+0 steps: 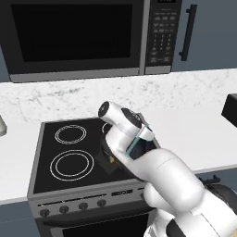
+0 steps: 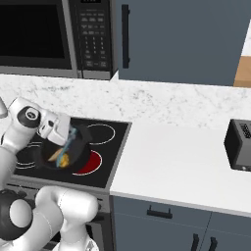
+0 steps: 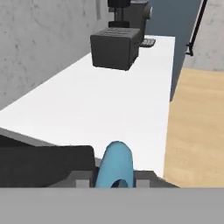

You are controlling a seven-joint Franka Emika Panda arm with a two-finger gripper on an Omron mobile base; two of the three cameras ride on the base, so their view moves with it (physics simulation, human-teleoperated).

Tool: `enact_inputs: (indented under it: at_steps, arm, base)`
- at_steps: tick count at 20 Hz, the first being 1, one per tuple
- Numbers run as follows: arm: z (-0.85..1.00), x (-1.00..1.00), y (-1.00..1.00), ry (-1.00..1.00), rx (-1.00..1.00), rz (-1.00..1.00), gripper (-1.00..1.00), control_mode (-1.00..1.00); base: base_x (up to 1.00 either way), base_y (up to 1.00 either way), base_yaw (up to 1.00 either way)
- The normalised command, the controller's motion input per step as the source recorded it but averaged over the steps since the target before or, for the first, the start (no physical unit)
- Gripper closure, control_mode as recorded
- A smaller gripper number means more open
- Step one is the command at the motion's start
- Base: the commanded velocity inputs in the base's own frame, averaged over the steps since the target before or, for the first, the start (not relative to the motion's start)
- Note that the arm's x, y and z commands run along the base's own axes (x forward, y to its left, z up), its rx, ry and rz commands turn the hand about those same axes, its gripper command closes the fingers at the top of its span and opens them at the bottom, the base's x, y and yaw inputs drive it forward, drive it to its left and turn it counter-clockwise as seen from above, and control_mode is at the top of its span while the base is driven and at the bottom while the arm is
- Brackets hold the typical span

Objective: Put the sweet potato and squash in the pot. Retrieve the spatula and lightly stir the vegetables in the pot.

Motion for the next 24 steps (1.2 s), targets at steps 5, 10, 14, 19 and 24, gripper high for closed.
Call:
enact_inputs:
  at_steps: [5,10,14,19,24]
  arm:
    - [-0.47,0.61,0.0,-0.01,-0.22,0.09,1.0,-1.0]
    - [-0.43,0.55,-0.01,-0.06,-0.29,0.0,1.0,-1.0]
    - [-0.18,0.32,-0.08,-0.07,-0.33,0.0,1.0,-1.0]
    - [0.21,0.16,-0.13,-0.07,-0.18,0.0,1.0,-1.0]
    - [0.08,0.01,-0.22,-0.09,-0.15,0.0,1.0,-1.0]
  base:
    - [0.0,0.0,0.0]
    - [0.0,0.0,0.0]
    - [0.0,0.0,0.0]
    - [0.0,0.0,0.0]
    - [0.0,0.0,0.0]
